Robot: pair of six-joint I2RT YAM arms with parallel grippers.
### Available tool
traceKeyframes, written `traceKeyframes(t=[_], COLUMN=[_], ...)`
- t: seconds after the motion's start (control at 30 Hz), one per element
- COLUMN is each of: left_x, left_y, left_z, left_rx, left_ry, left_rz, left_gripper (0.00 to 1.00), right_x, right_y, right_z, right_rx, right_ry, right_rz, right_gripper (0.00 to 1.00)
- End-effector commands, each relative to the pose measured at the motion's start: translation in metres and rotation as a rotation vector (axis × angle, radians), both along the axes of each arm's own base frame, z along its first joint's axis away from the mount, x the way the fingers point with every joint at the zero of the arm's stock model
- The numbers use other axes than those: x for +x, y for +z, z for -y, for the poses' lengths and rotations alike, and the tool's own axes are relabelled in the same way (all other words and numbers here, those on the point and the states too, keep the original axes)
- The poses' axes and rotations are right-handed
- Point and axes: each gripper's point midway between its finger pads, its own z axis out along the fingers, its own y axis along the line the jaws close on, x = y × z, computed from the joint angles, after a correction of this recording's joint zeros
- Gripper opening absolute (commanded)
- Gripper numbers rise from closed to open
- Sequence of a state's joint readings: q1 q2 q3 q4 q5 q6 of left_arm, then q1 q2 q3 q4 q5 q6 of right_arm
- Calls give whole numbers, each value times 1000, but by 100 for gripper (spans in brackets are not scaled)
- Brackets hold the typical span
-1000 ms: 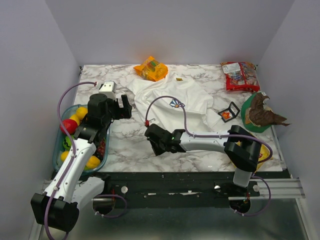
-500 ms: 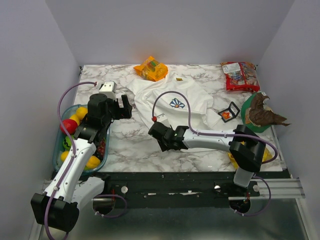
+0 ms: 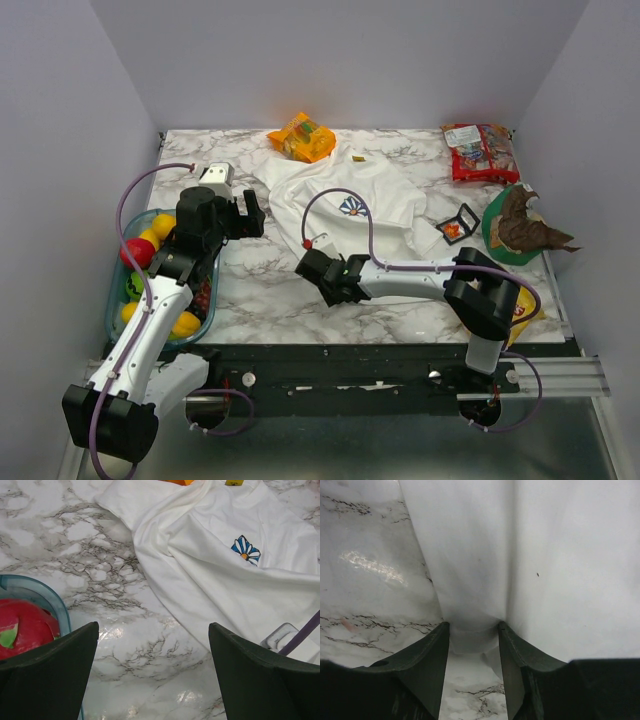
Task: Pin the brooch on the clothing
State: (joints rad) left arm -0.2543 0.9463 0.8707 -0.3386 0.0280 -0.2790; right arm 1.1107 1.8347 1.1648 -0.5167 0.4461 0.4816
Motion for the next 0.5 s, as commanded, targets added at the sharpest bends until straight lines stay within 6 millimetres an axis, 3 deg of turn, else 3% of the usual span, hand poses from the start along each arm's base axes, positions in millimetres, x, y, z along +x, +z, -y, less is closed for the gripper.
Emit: traceKeyframes(t=[0.0, 0.1, 0.47], left_x=[1, 1, 2], left_y=[8, 8, 4], left_z=[3, 3, 5], left_rx=[-21, -21, -28], left_ry=[-10, -11, -17], left_rz=[13, 13, -3], left_gripper=[99, 99, 99], right_x=[-8, -9, -6], right_y=[-15, -14, 20], right_z=[5, 4, 0], right_rx=[-11, -2, 8], right_ry=[-5, -13, -15], right_rz=[-40, -41, -13], right_gripper=[44, 36, 32])
